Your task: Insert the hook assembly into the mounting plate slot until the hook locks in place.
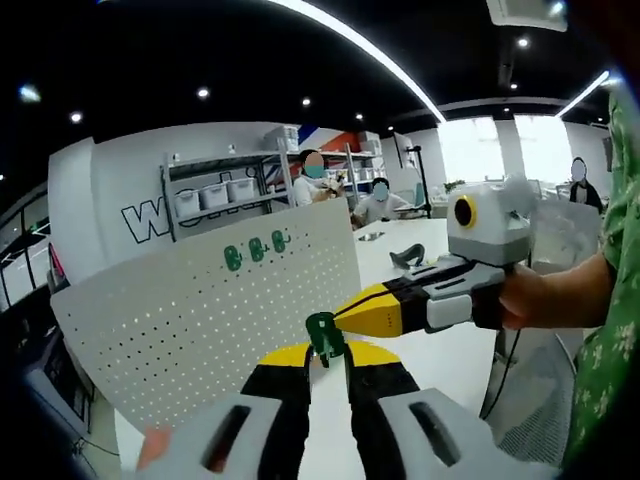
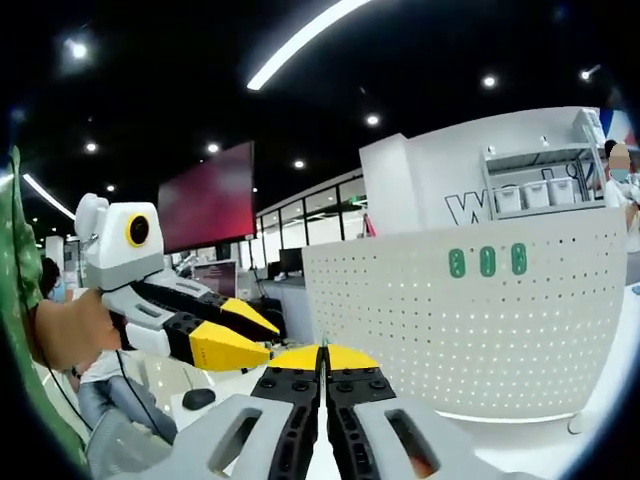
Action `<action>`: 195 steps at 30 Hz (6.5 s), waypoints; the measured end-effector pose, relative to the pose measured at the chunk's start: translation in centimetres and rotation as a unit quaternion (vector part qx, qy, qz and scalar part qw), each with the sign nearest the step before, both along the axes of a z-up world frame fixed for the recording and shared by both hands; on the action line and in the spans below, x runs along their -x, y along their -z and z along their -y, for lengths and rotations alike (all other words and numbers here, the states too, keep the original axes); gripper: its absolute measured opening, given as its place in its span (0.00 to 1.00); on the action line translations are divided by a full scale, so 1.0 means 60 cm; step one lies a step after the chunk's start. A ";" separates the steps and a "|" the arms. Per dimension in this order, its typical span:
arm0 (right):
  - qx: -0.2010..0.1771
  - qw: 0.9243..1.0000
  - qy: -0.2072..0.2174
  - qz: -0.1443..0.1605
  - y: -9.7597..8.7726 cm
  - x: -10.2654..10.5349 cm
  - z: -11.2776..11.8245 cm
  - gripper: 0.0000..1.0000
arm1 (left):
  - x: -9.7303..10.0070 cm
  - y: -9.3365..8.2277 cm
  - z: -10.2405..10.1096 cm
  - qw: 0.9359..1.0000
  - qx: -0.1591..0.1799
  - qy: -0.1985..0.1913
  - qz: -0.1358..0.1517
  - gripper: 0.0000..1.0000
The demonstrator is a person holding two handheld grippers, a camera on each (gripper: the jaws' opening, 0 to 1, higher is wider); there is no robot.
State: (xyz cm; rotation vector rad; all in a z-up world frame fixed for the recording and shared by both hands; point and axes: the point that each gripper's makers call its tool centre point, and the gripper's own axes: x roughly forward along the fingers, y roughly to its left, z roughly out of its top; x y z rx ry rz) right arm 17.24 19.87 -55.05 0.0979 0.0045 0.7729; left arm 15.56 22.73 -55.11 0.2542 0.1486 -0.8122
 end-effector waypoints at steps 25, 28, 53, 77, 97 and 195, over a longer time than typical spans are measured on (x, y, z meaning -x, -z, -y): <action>-0.040 0.999 -0.015 -0.007 -0.015 0.007 -0.008 0.00 | -0.021 0.015 0.003 0.975 0.197 -0.024 -0.097 0.12; -0.054 0.998 -0.020 -0.009 -0.022 0.010 -0.009 0.00 | -0.021 0.007 0.007 0.974 0.206 -0.020 -0.090 0.10; -0.081 0.996 -0.026 -0.011 -0.034 0.017 -0.007 0.00 | -0.020 -0.006 0.019 0.968 0.232 -0.015 -0.096 0.04; 0.068 0.997 0.014 0.041 -0.019 0.005 -0.023 0.00 | -0.031 0.005 0.003 0.980 0.172 -0.073 -0.065 0.03; 0.086 0.995 -0.001 0.050 -0.023 0.030 -0.019 0.06 | -0.009 0.002 0.002 0.982 0.158 -0.092 -0.056 0.03; 0.067 0.993 0.092 0.041 -0.076 -0.092 0.175 0.92 | -0.411 -0.073 0.025 0.951 0.107 -0.286 0.058 0.03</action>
